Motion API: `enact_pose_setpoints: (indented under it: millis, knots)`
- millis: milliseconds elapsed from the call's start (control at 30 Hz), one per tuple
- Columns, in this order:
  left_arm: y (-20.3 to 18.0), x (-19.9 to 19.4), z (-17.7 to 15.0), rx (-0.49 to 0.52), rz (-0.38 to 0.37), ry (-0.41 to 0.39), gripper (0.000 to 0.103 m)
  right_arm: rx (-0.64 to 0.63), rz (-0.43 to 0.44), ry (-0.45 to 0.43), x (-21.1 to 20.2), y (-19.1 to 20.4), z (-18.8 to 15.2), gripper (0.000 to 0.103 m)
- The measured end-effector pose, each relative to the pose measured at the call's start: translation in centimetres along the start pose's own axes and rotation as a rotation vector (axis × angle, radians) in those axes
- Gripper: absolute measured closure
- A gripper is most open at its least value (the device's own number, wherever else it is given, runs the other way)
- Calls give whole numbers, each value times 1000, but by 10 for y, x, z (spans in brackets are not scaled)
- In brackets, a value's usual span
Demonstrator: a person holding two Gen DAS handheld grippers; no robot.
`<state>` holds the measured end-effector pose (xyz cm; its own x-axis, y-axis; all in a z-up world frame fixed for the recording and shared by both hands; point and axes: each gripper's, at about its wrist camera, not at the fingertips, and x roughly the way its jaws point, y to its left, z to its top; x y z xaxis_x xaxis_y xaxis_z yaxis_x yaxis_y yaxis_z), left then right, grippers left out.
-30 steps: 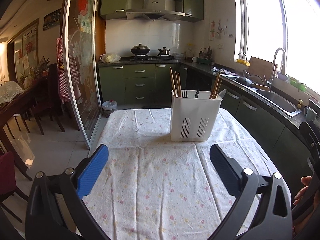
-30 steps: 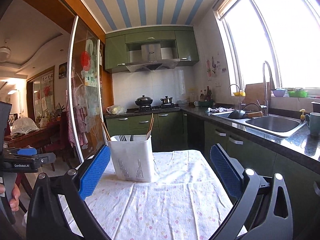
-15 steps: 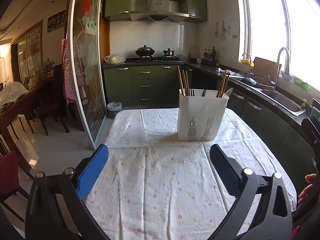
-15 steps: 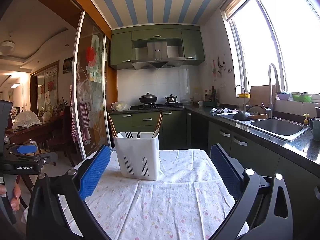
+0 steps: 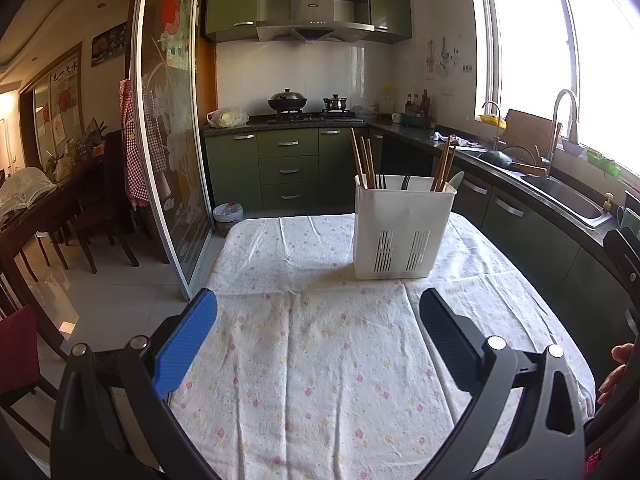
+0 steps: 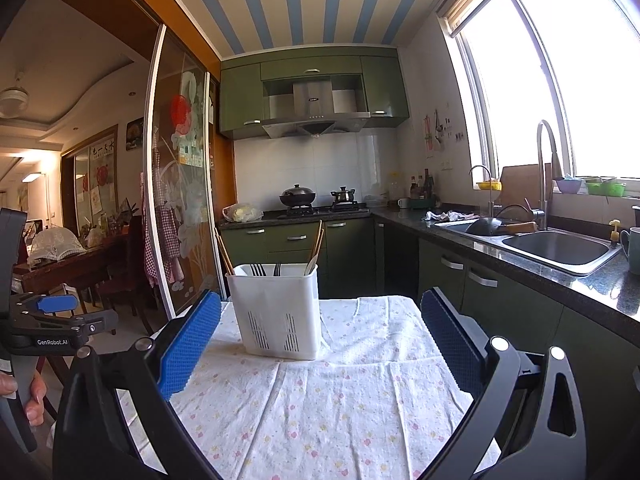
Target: Organize utensils
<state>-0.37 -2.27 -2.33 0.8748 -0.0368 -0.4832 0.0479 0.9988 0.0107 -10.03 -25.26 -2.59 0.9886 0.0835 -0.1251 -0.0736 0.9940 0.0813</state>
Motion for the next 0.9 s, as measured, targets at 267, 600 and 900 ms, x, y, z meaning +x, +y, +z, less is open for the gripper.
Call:
enact_pose_setpoints:
  millis: [267,600,900]
  knots:
    - [2,1,0,1,0,1,7,8,8,2,1,-1,0,4]
    - [1,1,0,5,-4,1,7,10,7,2,0,-1,0,4]
    - [1,1,1,7,-2,3,7,10,7,2,1,0,0,4]
